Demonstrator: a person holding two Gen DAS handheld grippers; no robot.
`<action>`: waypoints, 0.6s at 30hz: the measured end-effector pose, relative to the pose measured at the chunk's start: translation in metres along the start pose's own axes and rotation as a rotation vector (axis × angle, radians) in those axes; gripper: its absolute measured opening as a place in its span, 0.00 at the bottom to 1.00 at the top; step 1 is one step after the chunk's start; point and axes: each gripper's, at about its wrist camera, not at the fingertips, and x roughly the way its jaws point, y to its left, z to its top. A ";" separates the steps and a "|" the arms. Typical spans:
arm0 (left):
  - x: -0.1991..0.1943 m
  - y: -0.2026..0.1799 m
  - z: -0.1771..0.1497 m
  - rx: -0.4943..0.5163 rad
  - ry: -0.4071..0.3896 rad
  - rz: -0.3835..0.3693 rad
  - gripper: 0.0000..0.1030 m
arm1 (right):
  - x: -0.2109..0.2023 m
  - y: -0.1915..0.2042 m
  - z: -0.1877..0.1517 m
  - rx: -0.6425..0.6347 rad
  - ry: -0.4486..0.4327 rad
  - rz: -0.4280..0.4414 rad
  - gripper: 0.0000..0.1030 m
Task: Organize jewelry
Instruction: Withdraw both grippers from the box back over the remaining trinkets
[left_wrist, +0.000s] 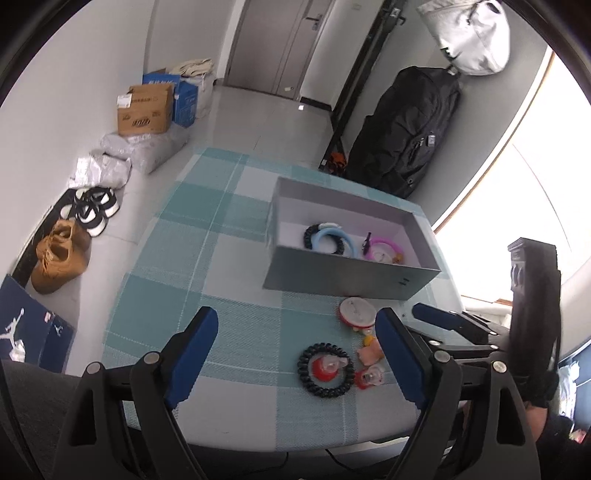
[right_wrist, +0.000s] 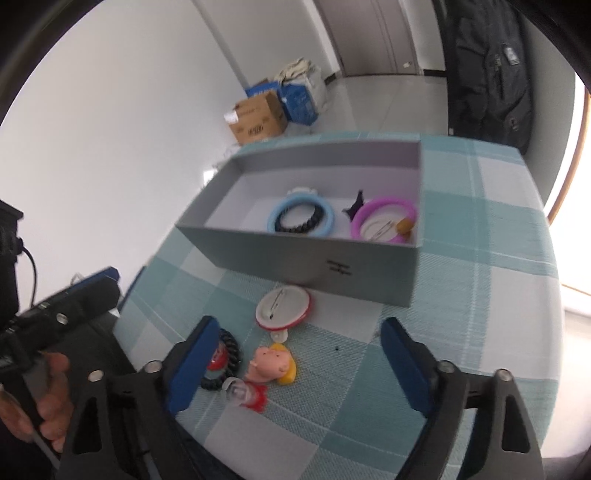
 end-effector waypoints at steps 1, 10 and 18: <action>0.002 0.002 0.000 -0.008 0.006 0.004 0.82 | 0.003 0.000 0.000 -0.005 0.006 -0.003 0.78; 0.013 0.017 -0.005 -0.051 0.071 0.003 0.82 | 0.024 0.017 0.005 -0.078 0.029 -0.045 0.68; 0.019 0.020 -0.009 -0.047 0.124 0.036 0.82 | 0.035 0.032 0.008 -0.163 0.026 -0.090 0.59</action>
